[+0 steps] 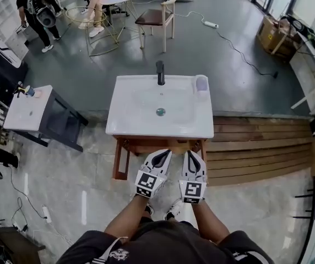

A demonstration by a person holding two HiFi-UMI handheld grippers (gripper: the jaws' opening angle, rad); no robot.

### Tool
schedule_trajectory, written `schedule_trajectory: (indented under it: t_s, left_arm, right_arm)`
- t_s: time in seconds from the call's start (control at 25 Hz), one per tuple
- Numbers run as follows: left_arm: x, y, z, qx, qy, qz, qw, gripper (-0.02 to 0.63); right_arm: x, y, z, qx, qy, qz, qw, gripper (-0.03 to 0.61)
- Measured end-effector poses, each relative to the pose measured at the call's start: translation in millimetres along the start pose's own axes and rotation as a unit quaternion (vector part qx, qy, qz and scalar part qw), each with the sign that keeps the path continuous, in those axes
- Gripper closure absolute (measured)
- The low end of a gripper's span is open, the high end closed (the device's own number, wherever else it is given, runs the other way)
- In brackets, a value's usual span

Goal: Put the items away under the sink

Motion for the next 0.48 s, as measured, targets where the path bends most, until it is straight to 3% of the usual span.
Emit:
schedule_trajectory:
  t_s: [0.24, 0.48]
  left_arm:
    - [-4, 22, 4, -0.008, 0.021, 0.027, 0.9994, 0.615]
    - [-4, 30, 6, -0.009, 0.031, 0.026, 0.9991, 0.615]
  right_arm:
    - [1, 20, -9, -0.012, 0.048, -0.006, 0.999, 0.554]
    - [-8, 26, -10, -0.019, 0.047, 0.002, 0.999, 0.554]
Point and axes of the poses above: the fingertips, and each gripper's own axes: z forward along the fingers, x to its left, y out of its top, the point moved 1 cm from there along -z, backward along the fingers, and after that the axes turned 12 degrees about -x, right-handed, at the moved point
